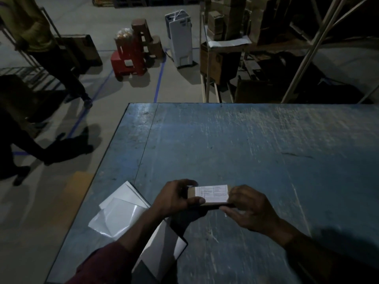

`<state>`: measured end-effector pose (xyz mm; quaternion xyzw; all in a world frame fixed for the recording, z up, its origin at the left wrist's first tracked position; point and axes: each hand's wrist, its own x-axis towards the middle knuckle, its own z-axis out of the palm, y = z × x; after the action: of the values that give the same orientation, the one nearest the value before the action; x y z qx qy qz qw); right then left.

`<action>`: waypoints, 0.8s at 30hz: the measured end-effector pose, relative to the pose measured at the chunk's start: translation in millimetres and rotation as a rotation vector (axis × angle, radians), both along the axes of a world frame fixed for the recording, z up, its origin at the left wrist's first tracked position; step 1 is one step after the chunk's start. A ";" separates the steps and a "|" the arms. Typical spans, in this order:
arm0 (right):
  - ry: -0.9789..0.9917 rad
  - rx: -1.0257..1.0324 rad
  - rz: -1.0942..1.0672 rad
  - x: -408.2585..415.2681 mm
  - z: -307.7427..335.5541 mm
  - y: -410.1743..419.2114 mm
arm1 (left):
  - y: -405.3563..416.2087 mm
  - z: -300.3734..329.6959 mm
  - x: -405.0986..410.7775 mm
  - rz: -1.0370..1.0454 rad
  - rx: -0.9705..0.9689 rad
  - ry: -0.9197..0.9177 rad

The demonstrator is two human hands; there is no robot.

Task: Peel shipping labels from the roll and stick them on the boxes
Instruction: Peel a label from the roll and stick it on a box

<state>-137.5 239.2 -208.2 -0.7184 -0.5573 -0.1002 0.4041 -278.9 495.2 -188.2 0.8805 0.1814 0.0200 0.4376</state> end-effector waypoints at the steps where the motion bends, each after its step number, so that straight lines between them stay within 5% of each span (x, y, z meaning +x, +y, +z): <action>1: 0.048 -0.034 -0.035 0.8 6.5 -0.6 | -1.0 3.0 0.4 -0.023 0.019 0.022; 6: 0.320 -0.328 -0.021 11.1 23.8 2.5 | -7.0 1.4 -0.5 -0.087 -0.108 0.098; 9: 0.097 -0.496 0.094 9.9 10.3 4.0 | -11.5 3.0 -5.6 -0.149 0.035 0.077; 18: 0.119 -0.466 0.133 20.5 14.6 -24.3 | -16.1 9.0 -21.2 -0.146 0.078 -0.035; 24: 0.383 -0.467 0.019 18.0 34.0 -11.4 | -18.3 5.9 -20.6 -0.236 0.149 -0.126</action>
<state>-119.5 227.8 -174.1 -0.7926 -0.4856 0.1715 0.3265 -299.6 476.8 -182.3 0.9227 0.0470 0.0371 0.3807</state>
